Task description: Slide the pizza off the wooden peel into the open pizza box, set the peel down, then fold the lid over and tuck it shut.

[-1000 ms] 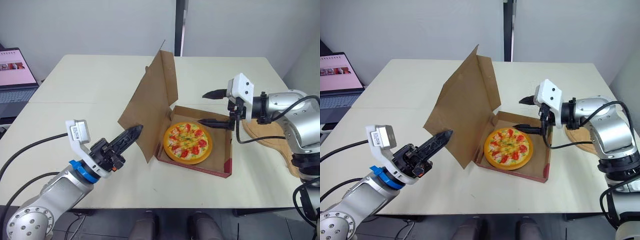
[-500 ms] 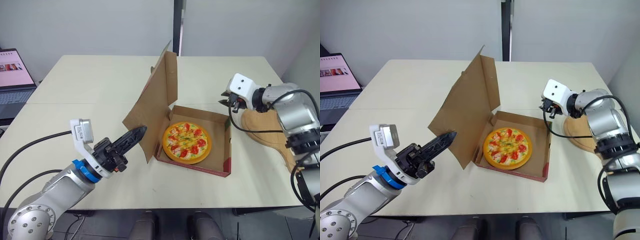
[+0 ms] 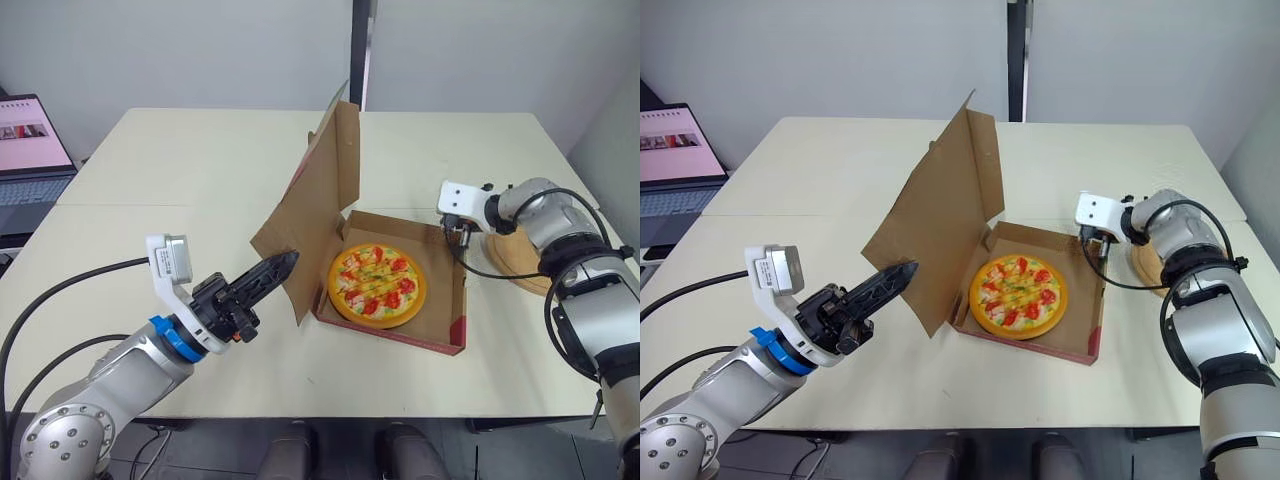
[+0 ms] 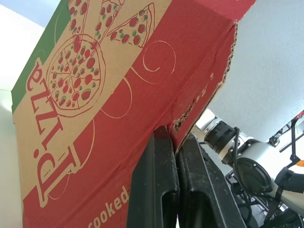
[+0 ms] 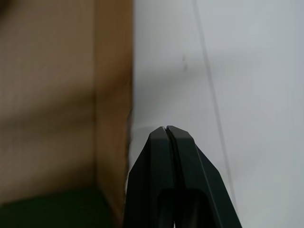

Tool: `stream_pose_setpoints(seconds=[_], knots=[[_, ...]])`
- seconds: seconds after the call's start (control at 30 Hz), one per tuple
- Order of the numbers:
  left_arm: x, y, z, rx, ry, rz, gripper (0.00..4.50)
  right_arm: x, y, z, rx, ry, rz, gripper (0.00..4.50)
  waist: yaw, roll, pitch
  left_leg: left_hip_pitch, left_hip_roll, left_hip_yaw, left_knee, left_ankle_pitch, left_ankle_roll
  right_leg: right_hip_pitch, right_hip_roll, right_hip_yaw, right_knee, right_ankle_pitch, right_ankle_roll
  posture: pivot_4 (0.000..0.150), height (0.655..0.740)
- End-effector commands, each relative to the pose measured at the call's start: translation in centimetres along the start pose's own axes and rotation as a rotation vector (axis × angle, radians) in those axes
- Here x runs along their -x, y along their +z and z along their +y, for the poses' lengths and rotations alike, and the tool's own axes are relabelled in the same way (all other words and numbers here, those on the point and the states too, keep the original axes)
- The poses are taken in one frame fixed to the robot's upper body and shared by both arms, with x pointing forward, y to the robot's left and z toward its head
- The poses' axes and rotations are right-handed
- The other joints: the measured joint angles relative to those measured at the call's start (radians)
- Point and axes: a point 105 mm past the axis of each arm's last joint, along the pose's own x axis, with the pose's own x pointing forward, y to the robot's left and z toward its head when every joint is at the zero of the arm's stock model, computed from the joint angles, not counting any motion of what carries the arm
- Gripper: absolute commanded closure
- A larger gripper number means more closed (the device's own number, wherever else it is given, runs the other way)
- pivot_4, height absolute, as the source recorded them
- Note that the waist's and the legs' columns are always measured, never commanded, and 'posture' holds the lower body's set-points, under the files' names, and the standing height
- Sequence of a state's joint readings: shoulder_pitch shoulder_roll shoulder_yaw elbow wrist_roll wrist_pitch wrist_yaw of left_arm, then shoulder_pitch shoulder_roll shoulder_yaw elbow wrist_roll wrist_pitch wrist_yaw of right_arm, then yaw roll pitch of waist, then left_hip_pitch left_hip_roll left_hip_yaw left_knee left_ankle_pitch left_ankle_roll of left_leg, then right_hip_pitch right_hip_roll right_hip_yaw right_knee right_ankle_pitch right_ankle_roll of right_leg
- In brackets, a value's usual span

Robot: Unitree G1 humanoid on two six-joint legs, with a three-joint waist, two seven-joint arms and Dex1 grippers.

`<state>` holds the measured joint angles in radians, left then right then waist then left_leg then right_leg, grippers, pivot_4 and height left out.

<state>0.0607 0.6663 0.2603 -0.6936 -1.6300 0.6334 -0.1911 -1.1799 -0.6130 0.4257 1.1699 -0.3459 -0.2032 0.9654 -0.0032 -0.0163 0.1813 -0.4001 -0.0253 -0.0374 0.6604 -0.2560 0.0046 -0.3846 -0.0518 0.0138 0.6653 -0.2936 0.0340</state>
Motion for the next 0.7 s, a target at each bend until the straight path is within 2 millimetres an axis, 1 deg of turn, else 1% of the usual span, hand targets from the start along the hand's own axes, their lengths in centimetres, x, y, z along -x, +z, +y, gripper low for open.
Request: stream_pose_setpoints(seconds=[0.03,0.17,0.33,0.43,0.53,0.7], knots=[[-0.2,0.8,-0.3,-0.037,-0.031,-0.001,4.50,0.9,0.7,-0.4,0.063,0.046,-0.011,4.48,-0.001,0.000,0.000,0.000,0.000,0.000,0.000,0.000,0.000,0.000,0.000,0.000,0.000,0.000,0.000,0.150,0.7400],[-0.3,1.6,0.4,-0.076,-0.026,0.011,4.50,1.5,1.4,0.4,0.080,0.129,-0.071,4.48,0.000,0.000,0.000,0.000,0.000,0.000,0.000,0.000,-0.001,0.000,0.001,0.000,0.000,0.000,0.000,0.150,0.7400],[-0.6,2.9,1.6,-0.131,-0.033,0.032,4.50,2.5,1.2,2.4,0.112,0.281,-0.111,4.48,0.003,0.000,0.000,0.000,0.000,-0.001,0.000,0.000,-0.001,0.000,0.001,-0.001,0.000,0.000,0.000,0.150,0.7400],[-1.3,3.4,2.1,-0.169,-0.063,0.064,4.50,3.1,1.3,3.6,0.120,0.342,-0.137,4.48,0.004,0.000,0.000,0.000,0.000,-0.001,0.000,0.000,0.001,0.001,0.000,-0.001,0.000,0.000,0.000,0.150,0.7400],[-2.0,4.1,3.0,-0.203,-0.085,0.091,4.50,3.8,1.7,5.2,0.120,0.411,-0.169,4.48,0.004,0.000,0.000,0.000,0.000,-0.002,0.000,-0.001,0.002,0.001,0.001,-0.002,0.000,0.000,0.000,0.150,0.7400],[-3.0,4.9,4.5,-0.255,-0.100,0.121,4.50,5.0,3.3,8.2,0.094,0.476,-0.244,4.48,0.003,0.000,0.000,0.000,0.000,-0.003,0.000,-0.001,0.002,0.000,0.000,-0.002,0.000,0.000,0.000,0.150,0.7400]])
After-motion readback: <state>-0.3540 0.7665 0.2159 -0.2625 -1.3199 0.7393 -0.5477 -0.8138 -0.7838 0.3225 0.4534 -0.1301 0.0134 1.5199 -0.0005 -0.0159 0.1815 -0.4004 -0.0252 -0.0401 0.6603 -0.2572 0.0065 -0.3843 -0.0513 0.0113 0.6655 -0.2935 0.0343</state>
